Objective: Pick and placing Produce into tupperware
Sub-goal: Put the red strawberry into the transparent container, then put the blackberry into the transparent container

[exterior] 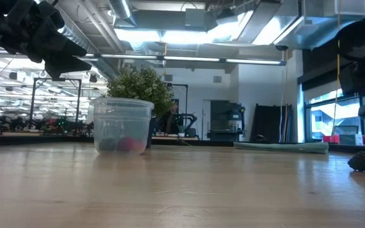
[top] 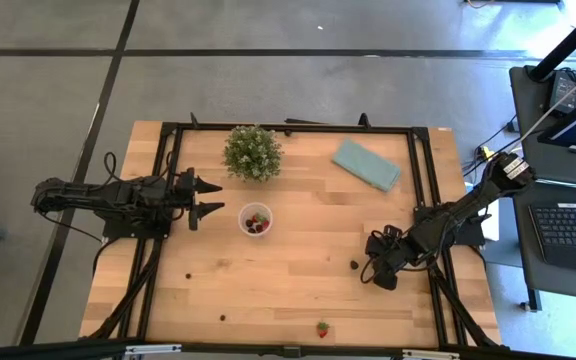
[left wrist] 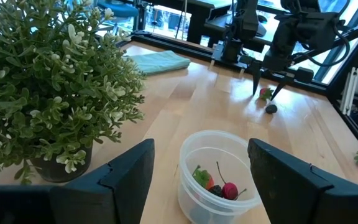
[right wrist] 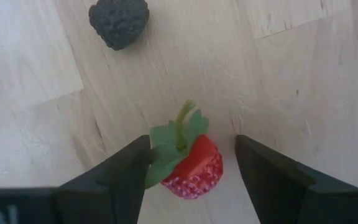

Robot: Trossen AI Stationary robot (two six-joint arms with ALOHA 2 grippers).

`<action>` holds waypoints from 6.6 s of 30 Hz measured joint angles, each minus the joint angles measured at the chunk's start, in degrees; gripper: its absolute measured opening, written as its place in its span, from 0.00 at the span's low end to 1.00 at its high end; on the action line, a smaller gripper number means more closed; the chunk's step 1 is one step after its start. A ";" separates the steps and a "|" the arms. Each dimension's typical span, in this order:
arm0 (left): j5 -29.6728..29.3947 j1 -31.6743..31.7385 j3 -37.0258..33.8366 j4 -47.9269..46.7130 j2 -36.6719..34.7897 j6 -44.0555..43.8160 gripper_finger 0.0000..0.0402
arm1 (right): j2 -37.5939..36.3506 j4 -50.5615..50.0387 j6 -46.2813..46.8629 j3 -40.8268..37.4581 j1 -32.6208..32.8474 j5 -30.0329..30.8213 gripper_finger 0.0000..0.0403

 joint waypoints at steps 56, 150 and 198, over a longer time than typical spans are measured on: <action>0.79 0.00 0.00 5.07 0.00 0.28 0.62 | 16.61 13.48 -47.49 49.12 -35.58 0.62 0.38; 0.46 0.02 0.00 3.02 0.00 1.28 0.62 | 10.82 9.46 -13.18 9.83 -4.16 5.55 0.48; 0.44 0.00 -0.02 3.06 0.00 1.23 0.62 | 11.72 6.02 -43.34 36.33 -25.13 10.68 0.29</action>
